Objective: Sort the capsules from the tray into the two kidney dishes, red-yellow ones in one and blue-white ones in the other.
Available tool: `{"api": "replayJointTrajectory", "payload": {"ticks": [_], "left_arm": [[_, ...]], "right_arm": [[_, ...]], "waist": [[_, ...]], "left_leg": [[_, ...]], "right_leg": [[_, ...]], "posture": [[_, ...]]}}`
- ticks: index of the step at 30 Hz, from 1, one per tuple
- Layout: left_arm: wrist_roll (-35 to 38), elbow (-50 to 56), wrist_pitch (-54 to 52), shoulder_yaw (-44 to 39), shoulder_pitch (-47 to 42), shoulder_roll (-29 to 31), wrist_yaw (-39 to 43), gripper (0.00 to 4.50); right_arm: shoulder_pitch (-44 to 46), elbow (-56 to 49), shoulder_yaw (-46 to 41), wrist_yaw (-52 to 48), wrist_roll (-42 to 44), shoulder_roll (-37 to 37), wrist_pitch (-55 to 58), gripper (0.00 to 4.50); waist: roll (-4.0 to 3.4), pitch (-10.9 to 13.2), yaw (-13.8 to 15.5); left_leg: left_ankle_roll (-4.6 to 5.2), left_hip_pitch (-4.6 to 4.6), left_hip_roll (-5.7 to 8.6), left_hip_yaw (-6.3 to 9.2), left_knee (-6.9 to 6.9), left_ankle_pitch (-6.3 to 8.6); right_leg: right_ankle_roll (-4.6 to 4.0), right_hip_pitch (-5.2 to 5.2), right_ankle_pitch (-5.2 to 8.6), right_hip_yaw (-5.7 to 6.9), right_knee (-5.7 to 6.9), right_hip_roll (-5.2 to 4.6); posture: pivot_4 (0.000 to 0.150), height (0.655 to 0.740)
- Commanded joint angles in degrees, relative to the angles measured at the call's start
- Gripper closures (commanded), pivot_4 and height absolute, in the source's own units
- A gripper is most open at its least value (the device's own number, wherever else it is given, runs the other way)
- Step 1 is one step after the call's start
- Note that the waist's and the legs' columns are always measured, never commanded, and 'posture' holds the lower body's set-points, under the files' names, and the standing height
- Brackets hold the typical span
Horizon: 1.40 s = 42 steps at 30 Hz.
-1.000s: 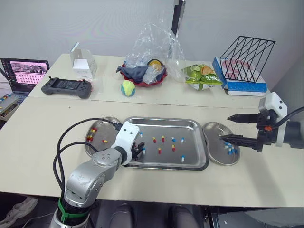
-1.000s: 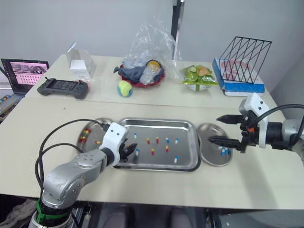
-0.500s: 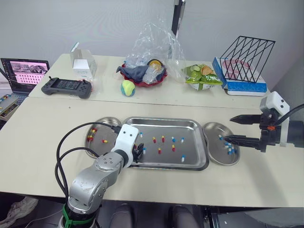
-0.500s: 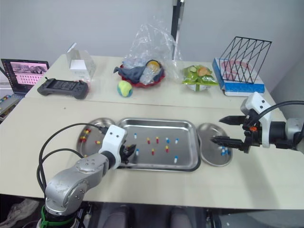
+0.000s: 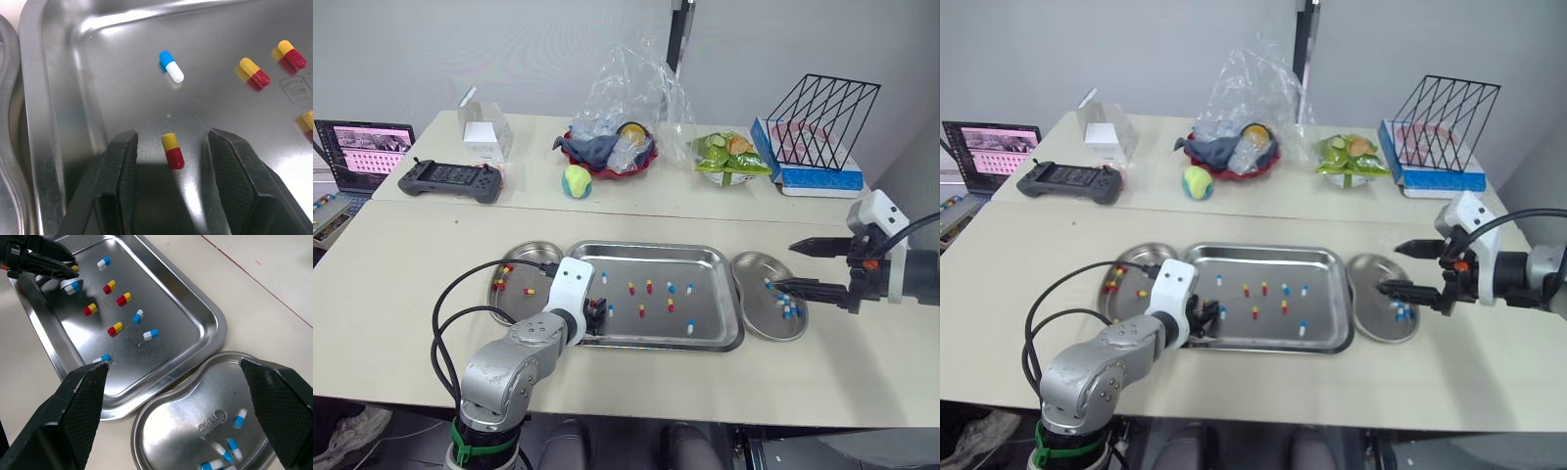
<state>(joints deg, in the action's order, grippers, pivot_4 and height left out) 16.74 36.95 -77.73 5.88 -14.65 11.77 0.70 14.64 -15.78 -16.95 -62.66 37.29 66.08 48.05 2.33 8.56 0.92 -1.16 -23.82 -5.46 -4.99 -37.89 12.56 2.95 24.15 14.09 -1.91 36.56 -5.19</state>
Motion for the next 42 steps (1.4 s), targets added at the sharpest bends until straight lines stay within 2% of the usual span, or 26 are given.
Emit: {"api": "replayJointTrajectory", "payload": {"ticks": [1,3,11,18,20,23,26,28,30,34,38,42], "left_arm": [[-0.7,-0.7,0.0,0.9,-1.2,0.5,0.7,2.17],[-1.0,-1.1,-0.3,2.2,-1.4,1.0,0.8,2.17],[-2.3,-1.5,-0.1,3.9,-1.8,1.9,1.1,4.47],[-3.4,-1.3,0.4,3.3,-2.4,2.1,1.1,4.47],[-3.6,-1.6,5.1,0.5,-3.9,1.5,1.5,4.47],[-3.3,-3.6,14.8,-2.0,-6.5,4.3,6.1,4.47],[-2.5,-4.7,20.1,-5.5,-7.1,6.7,9.2,4.47],[-0.1,-6.2,21.4,-11.3,-7.6,5.8,10.0,4.47],[1.0,-10.9,23.0,-17.7,-10.0,10.5,12.8,4.47],[3.0,-16.2,23.9,-22.5,-10.3,16.2,16.8,4.47],[3.3,-18.2,23.6,-19.7,-7.9,21.7,22.6,4.47],[3.3,-20.4,23.7,-18.6,-6.9,23.9,24.7,4.47]], "right_arm": [[0.2,-1.5,-3.3,0.8,0.6,0.1,-0.7,0.0],[-0.1,-1.9,-3.7,1.1,0.5,0.1,-0.7,0.0],[-2.4,-2.8,-5.4,1.7,-0.3,0.0,-2.3,0.0],[-1.9,-2.2,-4.7,2.3,-0.7,-0.6,-4.2,0.0],[-1.1,-1.5,-3.9,2.5,-1.1,-1.1,-4.9,0.0],[0.0,-0.7,-2.9,2.6,-1.5,-1.8,-5.6,0.0],[1.2,0.0,-1.2,2.0,-1.6,-2.5,-6.3,0.0],[2.4,1.0,0.2,1.8,-2.0,-3.0,-6.9,0.0],[4.3,2.2,1.9,1.3,-2.2,-3.6,-7.4,0.0],[6.5,3.5,4.1,0.6,-3.0,-4.2,-8.2,0.0],[8.4,4.8,5.7,0.4,-3.7,-4.9,-8.9,0.0],[9.0,4.7,5.9,0.3,-3.5,-5.1,-8.6,0.0]], "waist": [[0.0,0.0,0.1],[0.0,0.0,0.1],[-0.01,0.0,0.1],[0.0,0.0,0.0],[0.0,0.0,0.1],[0.02,0.0,0.0],[0.01,0.0,-0.2],[0.01,0.0,-0.2],[0.01,0.0,-0.3],[0.01,0.0,-0.4],[0.01,0.0,-0.1],[0.02,0.0,0.1]], "left_leg": [[0.0,0.0,0.11,0.12,0.0,0.0],[0.01,0.0,0.31,0.36,0.0,0.0],[0.02,0.0,0.88,1.22,0.01,0.01],[0.02,0.0,1.07,1.55,0.01,0.01],[0.02,-0.01,1.08,1.56,0.01,0.01],[0.03,-0.04,1.07,1.58,0.0,0.0],[0.04,-0.06,1.1,1.59,0.01,0.01],[0.05,-0.06,1.1,1.59,0.01,0.02],[0.05,-0.06,1.09,1.6,0.01,0.02],[0.06,-0.06,1.1,1.65,0.01,0.02],[0.08,-0.1,1.15,1.64,0.01,0.03],[0.07,-0.22,1.16,1.66,0.01,0.03]], "right_leg": [[0.0,-0.01,0.0,0.0,0.01,0.0],[0.01,-0.01,0.0,-0.03,0.01,-0.03],[0.04,-0.11,0.02,-0.1,0.02,-0.02],[0.04,-0.13,0.03,-0.11,0.03,-0.01],[0.05,-0.13,0.03,-0.11,0.03,-0.02],[0.05,-0.09,0.03,-0.09,0.07,0.0],[0.04,-0.1,0.03,-0.12,0.03,-0.01],[0.05,-0.11,0.03,-0.13,0.03,-0.01],[0.05,-0.09,0.03,-0.11,0.05,0.0],[0.04,-0.03,0.04,-0.13,0.09,0.05],[0.09,-0.05,0.07,-0.13,0.04,-0.03],[0.1,-0.01,0.07,-0.12,0.03,-0.02]], "posture": [[0.15,0.7305],[0.15,0.7305],[0.15,0.7305],[0.15,0.7305],[0.15,0.7305],[0.15,0.7305],[0.15,0.7305],[0.15,0.7305],[0.15,0.7305],[0.15,0.7305],[0.15,0.7305],[0.15,0.7305]]}}
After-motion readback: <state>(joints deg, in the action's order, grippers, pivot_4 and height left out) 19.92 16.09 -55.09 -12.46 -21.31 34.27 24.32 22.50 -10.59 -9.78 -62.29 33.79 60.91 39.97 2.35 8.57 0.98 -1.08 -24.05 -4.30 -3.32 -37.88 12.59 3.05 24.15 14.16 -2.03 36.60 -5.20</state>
